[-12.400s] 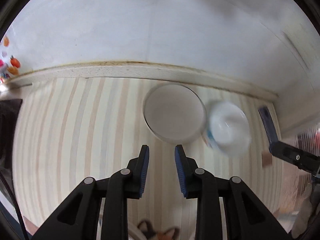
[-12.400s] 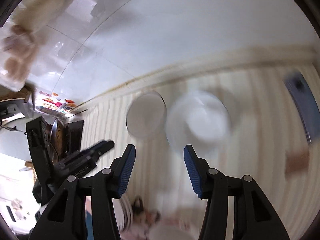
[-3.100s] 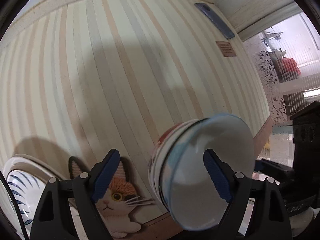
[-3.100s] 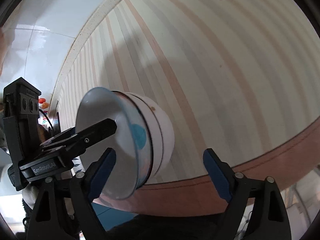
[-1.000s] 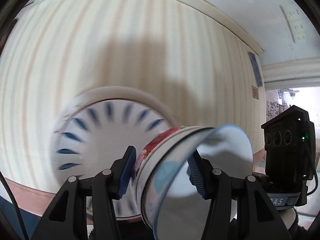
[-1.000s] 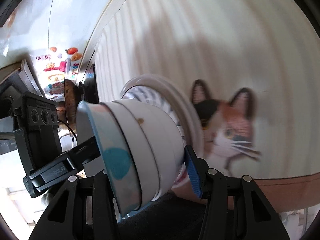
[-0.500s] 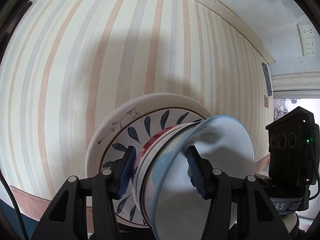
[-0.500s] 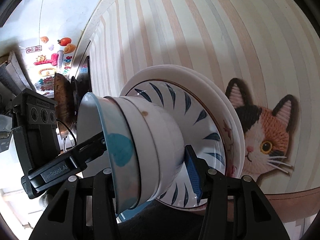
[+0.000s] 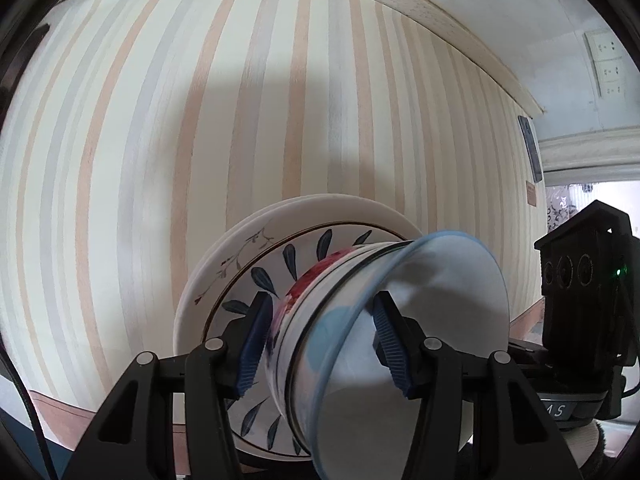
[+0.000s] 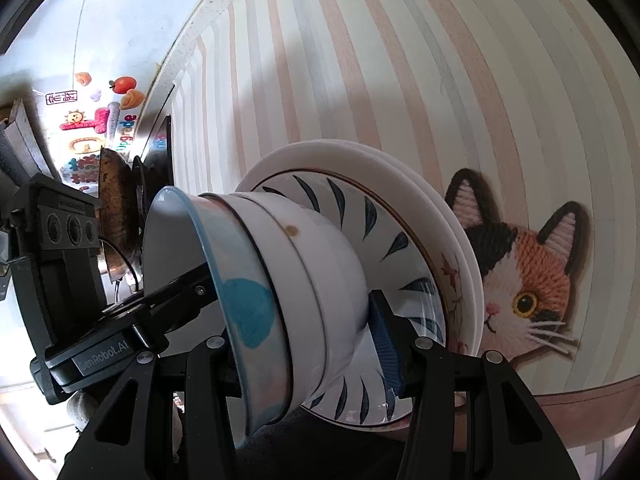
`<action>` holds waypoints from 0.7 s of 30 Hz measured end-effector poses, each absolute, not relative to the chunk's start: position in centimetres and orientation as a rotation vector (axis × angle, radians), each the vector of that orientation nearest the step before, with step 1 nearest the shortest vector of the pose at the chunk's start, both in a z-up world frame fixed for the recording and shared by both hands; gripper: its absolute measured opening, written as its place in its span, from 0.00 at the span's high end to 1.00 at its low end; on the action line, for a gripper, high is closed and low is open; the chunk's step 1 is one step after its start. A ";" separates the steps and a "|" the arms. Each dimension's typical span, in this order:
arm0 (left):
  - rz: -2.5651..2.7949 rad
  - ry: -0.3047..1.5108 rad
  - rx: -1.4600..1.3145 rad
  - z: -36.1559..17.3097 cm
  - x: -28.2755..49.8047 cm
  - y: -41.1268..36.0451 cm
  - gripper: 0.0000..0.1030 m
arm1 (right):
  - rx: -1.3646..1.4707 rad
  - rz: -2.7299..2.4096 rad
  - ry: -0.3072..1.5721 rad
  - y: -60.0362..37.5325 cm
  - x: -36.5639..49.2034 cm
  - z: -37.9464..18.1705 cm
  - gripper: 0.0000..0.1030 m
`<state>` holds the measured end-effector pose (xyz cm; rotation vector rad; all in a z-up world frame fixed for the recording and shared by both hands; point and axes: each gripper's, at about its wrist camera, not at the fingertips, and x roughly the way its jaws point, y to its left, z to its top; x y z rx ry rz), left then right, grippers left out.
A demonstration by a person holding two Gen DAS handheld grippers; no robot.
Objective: Organize plates and bowls
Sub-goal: 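Carry the bowl stack onto the plates on the cat placemat, then open the right gripper and lift it away from the bowls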
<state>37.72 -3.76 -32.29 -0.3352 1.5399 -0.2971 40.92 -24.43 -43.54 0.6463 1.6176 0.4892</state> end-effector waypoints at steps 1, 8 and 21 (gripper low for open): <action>-0.290 1.536 -0.322 -32.2 37.7 -3.8 0.52 | 0.633 0.482 1.620 -24.4 40.8 -43.5 0.50; -0.232 1.457 -0.230 -30.0 36.8 -3.5 0.53 | 0.594 0.461 1.567 -25.0 39.9 -41.4 0.50; -0.122 1.283 -0.104 -23.8 33.4 -1.9 0.39 | 0.258 0.310 1.321 -24.6 35.6 -30.9 0.13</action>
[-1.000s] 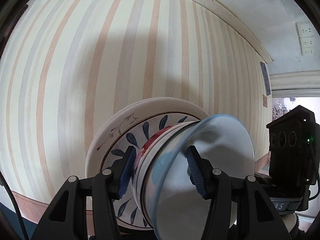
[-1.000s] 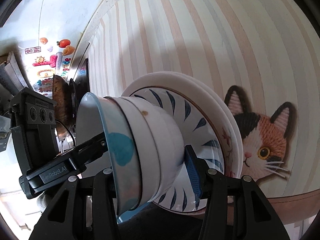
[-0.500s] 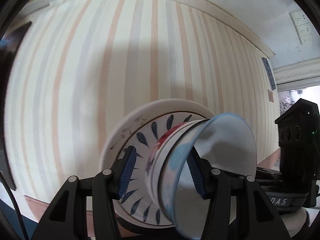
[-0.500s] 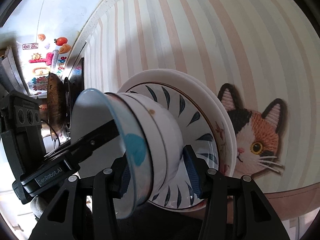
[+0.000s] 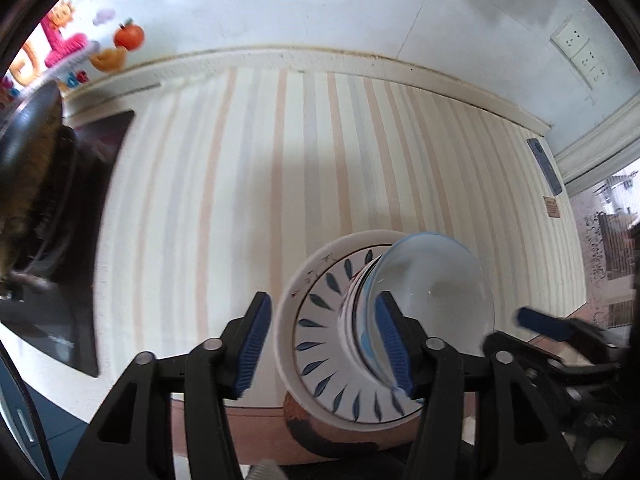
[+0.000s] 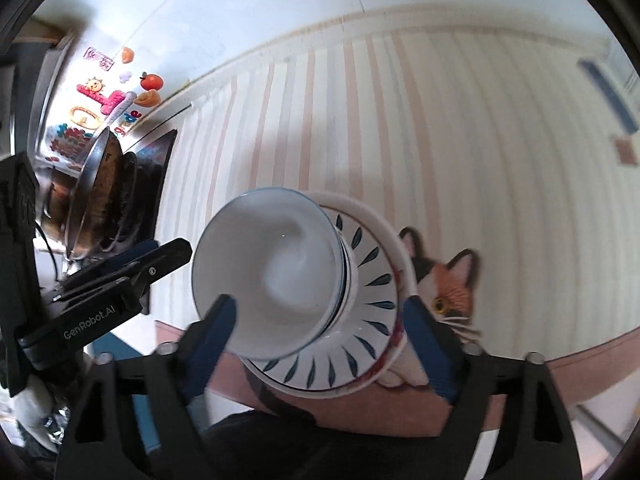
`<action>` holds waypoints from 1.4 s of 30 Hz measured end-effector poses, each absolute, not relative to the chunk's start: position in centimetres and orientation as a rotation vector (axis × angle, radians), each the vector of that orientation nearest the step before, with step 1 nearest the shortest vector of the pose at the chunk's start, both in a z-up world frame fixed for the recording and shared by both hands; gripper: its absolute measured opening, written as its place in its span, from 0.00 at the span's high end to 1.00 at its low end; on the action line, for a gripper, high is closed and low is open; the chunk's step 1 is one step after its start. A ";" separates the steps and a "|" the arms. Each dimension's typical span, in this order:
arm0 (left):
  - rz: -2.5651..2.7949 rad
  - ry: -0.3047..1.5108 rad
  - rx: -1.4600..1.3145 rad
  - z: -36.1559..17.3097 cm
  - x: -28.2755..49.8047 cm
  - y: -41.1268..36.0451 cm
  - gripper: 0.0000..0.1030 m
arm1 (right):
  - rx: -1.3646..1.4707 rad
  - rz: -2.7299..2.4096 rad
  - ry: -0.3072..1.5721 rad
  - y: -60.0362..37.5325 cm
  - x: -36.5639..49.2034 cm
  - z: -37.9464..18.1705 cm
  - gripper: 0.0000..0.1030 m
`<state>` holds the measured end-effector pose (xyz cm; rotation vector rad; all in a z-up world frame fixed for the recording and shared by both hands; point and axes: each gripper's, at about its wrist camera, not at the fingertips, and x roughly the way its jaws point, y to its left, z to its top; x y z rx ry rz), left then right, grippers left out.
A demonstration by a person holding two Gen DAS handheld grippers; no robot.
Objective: Organize plates and bowls
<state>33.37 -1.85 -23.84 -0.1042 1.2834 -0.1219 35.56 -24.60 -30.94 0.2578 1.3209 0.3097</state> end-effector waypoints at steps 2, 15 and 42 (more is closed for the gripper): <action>-0.120 1.253 -0.096 -22.8 32.6 -1.5 0.25 | 0.239 0.272 1.290 -24.6 34.5 -29.5 0.11; -0.064 1.032 -0.034 -15.9 25.4 -0.9 0.02 | 0.156 0.175 1.078 -24.7 27.4 -22.6 0.02; 0.025 0.778 -0.068 -5.2 3.8 -3.0 0.00 | 0.102 0.197 0.800 -26.9 4.2 -9.6 0.01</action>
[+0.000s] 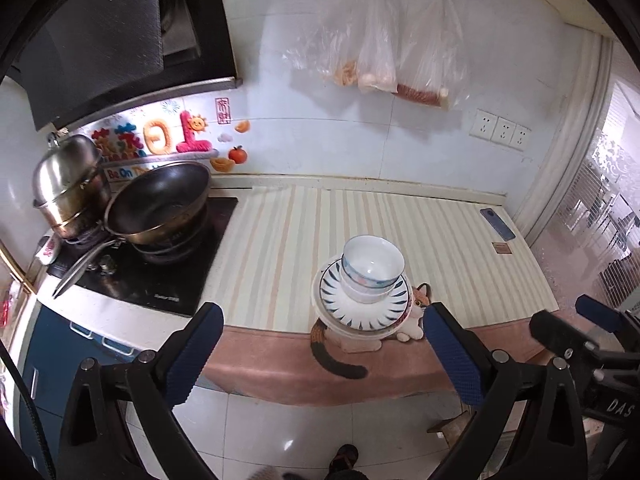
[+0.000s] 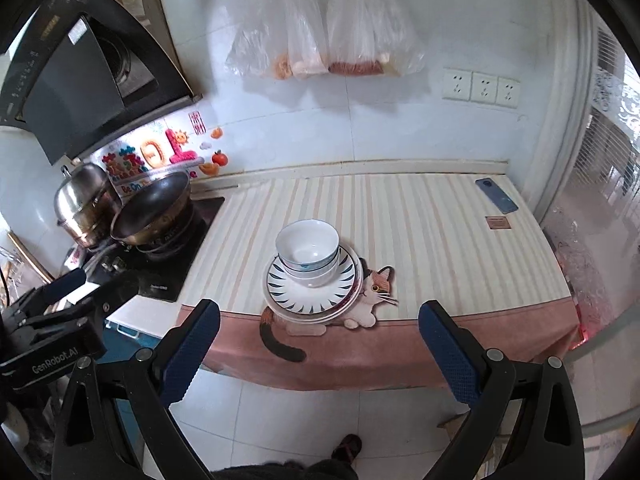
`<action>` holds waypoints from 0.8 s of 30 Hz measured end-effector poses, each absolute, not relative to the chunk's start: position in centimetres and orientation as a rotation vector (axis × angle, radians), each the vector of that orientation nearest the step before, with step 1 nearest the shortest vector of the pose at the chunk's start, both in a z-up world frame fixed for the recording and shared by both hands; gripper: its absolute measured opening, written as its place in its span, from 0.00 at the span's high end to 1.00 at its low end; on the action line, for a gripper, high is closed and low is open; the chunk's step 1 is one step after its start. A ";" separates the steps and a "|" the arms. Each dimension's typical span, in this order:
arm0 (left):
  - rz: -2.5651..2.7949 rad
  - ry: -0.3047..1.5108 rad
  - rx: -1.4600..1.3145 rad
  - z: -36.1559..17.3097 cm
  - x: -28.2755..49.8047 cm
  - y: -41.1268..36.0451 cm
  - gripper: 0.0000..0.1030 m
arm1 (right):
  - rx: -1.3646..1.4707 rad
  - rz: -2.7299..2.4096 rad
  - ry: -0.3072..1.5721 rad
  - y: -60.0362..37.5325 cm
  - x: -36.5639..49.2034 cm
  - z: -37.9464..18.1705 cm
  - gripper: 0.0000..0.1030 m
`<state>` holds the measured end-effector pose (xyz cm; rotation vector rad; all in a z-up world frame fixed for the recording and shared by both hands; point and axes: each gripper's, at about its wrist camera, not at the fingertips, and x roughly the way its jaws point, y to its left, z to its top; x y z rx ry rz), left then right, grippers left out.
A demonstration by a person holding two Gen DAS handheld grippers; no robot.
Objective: Organize plates and bowls
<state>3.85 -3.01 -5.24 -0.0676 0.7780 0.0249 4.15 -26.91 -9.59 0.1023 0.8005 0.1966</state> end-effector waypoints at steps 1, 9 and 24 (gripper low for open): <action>0.024 0.771 -0.066 -5.0 3.0 -2.8 0.00 | 0.103 0.188 0.792 -26.9 3.2 -9.3 0.01; 0.029 0.749 -0.045 -4.3 -1.5 -1.6 0.00 | 0.113 0.158 0.753 -26.2 -2.3 -7.5 0.01; 0.035 0.688 -0.033 -2.6 -6.8 0.0 0.00 | 0.102 0.129 0.716 -24.5 -8.2 -6.5 0.01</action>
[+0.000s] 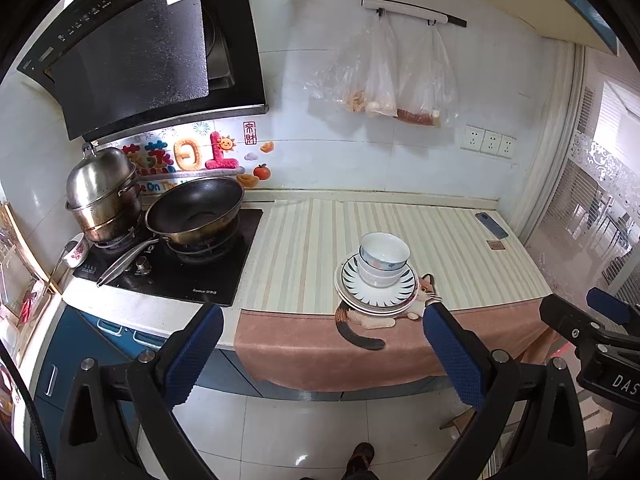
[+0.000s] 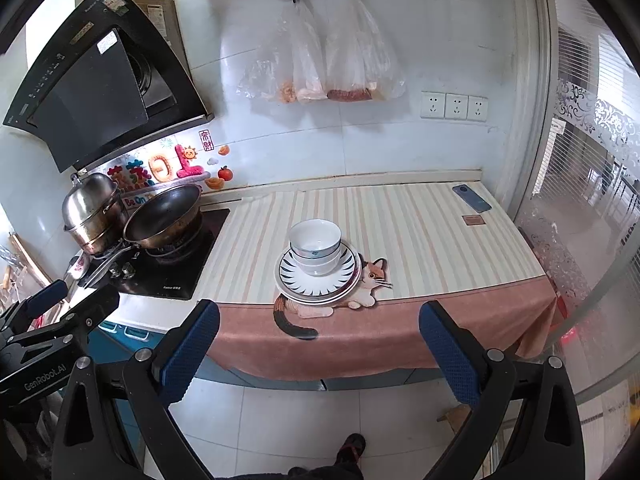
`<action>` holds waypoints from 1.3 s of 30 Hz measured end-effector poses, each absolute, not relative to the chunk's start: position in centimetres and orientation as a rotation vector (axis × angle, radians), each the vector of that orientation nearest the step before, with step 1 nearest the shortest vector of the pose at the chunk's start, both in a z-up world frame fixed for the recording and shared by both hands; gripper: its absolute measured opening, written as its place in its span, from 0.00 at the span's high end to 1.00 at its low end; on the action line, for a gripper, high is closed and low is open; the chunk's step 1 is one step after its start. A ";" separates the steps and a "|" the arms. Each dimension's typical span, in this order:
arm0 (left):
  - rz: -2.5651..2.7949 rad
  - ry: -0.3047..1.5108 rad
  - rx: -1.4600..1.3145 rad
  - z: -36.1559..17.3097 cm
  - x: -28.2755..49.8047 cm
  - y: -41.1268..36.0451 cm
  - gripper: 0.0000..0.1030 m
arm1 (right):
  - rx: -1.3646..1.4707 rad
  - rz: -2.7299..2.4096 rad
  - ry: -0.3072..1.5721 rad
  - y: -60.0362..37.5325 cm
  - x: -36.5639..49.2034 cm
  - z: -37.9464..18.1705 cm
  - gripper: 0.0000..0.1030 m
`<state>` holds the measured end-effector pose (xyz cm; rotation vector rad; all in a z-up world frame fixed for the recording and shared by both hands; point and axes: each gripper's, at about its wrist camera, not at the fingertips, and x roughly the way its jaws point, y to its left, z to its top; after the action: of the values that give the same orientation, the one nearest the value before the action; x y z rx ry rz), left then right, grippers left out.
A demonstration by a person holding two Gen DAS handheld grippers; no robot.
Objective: Organize plates and bowls
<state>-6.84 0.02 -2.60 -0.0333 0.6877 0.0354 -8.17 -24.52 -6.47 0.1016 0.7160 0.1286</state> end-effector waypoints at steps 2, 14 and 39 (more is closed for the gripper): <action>0.034 0.686 -0.032 -2.6 -7.1 0.1 0.00 | 0.102 0.125 0.712 -24.4 -8.5 -6.5 0.01; 0.034 0.678 -0.027 -2.7 -7.8 0.0 0.00 | 0.099 0.124 0.713 -24.1 -9.3 -6.5 0.01; 0.033 0.679 -0.027 -2.0 -7.9 -0.4 0.00 | 0.099 0.122 0.718 -24.7 -8.7 -6.3 0.01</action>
<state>-7.91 -0.36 -1.98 -0.0269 0.6789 0.0325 -8.72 -24.71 -6.30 0.0988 0.7184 0.1222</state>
